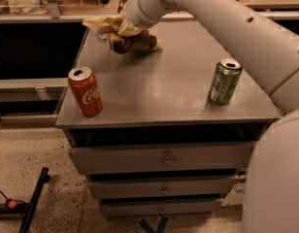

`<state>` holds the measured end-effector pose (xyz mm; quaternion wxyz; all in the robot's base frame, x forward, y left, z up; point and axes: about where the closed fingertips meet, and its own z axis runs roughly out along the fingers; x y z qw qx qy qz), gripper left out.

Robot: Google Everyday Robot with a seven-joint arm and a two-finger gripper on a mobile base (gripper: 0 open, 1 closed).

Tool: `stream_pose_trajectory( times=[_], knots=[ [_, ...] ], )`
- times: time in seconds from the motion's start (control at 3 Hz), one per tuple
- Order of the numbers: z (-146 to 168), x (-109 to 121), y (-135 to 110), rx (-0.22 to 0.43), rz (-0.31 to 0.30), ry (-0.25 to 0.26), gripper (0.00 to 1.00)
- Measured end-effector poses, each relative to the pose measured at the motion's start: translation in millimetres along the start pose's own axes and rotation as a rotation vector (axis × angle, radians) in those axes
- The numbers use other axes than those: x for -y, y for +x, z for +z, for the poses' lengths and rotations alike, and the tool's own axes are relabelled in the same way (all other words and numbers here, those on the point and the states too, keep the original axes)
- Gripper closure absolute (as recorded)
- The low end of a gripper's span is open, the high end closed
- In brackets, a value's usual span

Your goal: Pick brown chip bag

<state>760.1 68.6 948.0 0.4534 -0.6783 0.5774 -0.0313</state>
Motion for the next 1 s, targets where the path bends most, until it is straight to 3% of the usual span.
stream_pose_trajectory(
  times=[0.67,1.0],
  knots=[
    [-81,32,0,0.013,0.015,0.226,1.0],
    [-82,34,0,0.017,0.015,0.238,1.0]
  ],
)
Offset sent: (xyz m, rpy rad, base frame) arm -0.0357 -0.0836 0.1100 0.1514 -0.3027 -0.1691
